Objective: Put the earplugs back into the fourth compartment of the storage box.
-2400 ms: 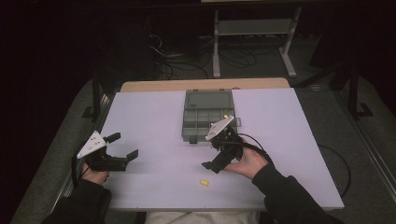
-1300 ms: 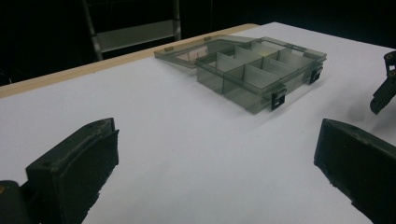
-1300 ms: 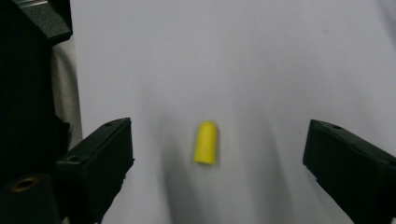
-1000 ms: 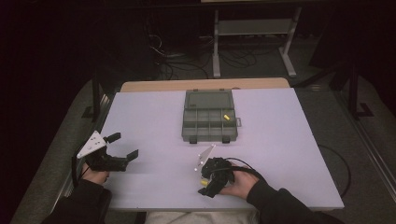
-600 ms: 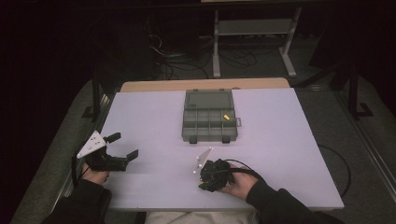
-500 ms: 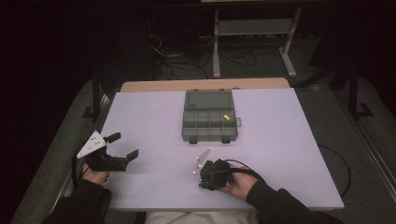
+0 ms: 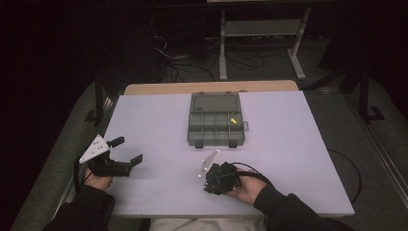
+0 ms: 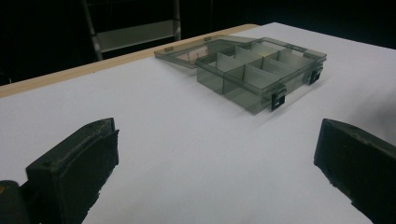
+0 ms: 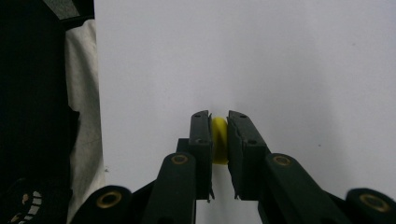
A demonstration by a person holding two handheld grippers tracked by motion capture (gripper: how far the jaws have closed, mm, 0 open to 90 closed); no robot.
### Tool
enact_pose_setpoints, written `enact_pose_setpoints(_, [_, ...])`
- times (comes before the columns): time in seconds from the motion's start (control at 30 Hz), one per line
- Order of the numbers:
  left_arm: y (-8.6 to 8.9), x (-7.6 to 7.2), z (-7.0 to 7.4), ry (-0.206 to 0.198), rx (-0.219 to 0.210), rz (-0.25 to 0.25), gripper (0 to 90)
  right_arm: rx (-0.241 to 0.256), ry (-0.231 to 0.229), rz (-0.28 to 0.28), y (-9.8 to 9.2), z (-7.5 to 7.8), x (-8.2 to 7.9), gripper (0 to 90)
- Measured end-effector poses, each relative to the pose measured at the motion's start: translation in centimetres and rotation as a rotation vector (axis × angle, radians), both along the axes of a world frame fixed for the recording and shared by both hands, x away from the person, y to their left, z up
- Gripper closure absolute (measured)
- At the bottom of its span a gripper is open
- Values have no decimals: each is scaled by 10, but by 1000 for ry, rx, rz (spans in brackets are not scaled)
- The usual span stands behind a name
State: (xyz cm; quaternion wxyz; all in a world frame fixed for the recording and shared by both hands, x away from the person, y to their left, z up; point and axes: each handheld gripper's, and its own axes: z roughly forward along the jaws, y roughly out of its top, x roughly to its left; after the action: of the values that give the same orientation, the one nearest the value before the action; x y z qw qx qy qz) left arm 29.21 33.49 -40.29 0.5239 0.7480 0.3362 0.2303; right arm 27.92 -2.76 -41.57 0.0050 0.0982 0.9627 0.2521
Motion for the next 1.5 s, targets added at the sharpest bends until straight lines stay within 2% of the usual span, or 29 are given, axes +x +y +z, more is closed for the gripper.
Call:
enact_pose_setpoints(0.7, [0, 0, 0, -1, 3, 1, 0, 76, -63, -34, -17, 45, 10, 789])
enact_pose_setpoints(0.9, [0, 0, 0, 0, 2, 1, 0, 96, -73, -48, -24, 57, 20, 788])
enact_pose_setpoints(1.2, [0, 0, 0, 0, 1, 2, 0, 99, -79, -93, -35, 74, 39, 788])
enact_pose_setpoints(1.4, [0, 0, 0, 0, 2, 2, 0, 122, -88, -100, -44, 84, 51, 788])
enact_pose_setpoints(1.5, [0, 0, 0, -1, 3, 1, 0, 117, -91, -107, -46, 87, 56, 788])
